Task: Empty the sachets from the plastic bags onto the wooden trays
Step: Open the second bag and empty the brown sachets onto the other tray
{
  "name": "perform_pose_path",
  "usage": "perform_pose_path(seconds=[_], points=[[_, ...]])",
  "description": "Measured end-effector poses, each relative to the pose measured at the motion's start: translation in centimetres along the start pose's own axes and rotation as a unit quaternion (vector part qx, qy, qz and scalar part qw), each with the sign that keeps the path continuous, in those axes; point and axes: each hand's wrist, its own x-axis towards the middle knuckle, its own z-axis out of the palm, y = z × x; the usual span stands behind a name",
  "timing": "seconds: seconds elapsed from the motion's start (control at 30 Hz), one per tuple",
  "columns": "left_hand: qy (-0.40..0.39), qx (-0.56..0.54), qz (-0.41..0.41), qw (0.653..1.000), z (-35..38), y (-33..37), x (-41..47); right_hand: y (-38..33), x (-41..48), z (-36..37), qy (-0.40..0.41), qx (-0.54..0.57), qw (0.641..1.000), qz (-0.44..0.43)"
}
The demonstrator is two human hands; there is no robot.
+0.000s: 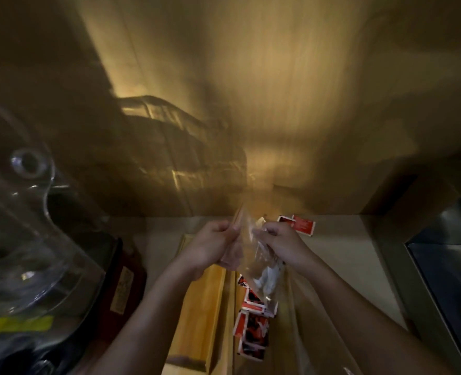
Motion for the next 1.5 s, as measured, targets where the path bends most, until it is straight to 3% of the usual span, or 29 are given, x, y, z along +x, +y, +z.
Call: perform_pose_path(seconds=[0.3,0.67,0.97,1.17,1.33,1.5], points=[[0.078,-0.079,-0.039,0.993,-3.7,-3.3,-5.3,-1.1,-0.7,6.9,-0.09,-0.012,0.996,0.01],[0.166,-0.144,-0.105,0.97,-5.3,-7.5,-7.5,-0.6,-1.8,11.4,-0.096,-0.049,0.994,0.031],[0.223,-0.145,-0.051,0.963,-3.7,-8.1,-7.0,-2.9,-4.6,10.6,-0.105,0.092,0.99,0.009],[0.201,-0.132,-0.016,0.971,-2.4,-8.2,-6.6,-4.3,-6.0,9.3,-0.124,0.143,0.979,0.071],[0.16,-0.126,0.001,0.979,-1.3,-8.4,-6.6,-4.7,-6.5,8.6,-0.112,0.08,0.983,0.119],[0.151,-0.153,-0.002,0.977,-0.8,-9.1,-6.8,-5.0,-7.4,7.9,-0.123,0.066,0.986,0.087]])
